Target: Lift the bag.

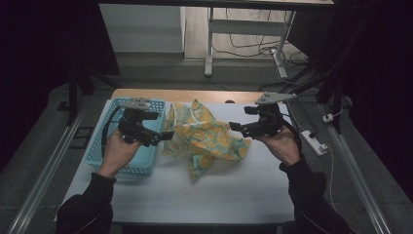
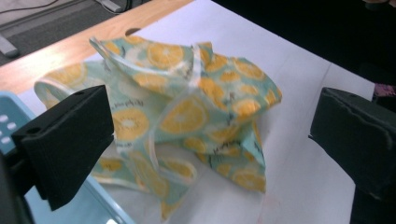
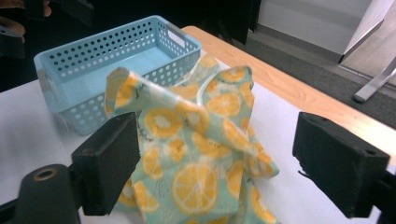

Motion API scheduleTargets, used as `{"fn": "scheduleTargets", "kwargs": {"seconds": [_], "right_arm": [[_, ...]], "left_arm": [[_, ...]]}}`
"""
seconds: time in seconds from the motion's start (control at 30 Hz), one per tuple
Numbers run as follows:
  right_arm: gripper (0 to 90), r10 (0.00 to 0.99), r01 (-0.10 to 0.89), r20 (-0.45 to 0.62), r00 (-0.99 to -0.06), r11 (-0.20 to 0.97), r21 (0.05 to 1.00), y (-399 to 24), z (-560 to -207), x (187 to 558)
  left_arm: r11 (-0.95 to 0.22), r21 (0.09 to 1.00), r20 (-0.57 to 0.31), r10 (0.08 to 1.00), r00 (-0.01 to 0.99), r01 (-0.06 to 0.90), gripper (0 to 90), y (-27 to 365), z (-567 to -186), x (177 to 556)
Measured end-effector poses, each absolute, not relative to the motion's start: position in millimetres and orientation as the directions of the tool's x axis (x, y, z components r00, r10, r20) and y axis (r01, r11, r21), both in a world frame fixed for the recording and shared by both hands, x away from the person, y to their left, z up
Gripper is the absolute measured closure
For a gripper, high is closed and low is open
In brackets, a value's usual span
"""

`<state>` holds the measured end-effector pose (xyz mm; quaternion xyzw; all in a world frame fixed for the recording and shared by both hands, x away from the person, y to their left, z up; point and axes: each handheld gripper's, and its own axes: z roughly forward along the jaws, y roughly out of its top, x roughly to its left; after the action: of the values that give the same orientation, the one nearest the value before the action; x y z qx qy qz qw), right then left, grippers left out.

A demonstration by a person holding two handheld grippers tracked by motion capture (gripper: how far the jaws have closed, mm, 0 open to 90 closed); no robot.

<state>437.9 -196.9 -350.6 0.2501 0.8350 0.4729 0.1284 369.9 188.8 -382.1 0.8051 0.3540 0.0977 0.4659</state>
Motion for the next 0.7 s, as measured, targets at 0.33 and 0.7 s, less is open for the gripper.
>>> {"fn": "scheduleTargets", "kwargs": {"seconds": [0.33,0.7], "right_arm": [[4.2,0.562,0.291,0.006,-0.827,0.42,0.859,-208.0,-377.8,412.1],[1.9,0.594,0.328,0.029,-0.804,0.403,0.854,-225.9,-404.4,392.1]], "left_arm": [[-0.264,0.821,-0.196,0.702,0.685,0.506,0.0,204.4,-409.5,338.7],[-0.216,0.822,-0.232,0.718,0.657,0.527,0.0,218.8,-440.2,309.4]]}}
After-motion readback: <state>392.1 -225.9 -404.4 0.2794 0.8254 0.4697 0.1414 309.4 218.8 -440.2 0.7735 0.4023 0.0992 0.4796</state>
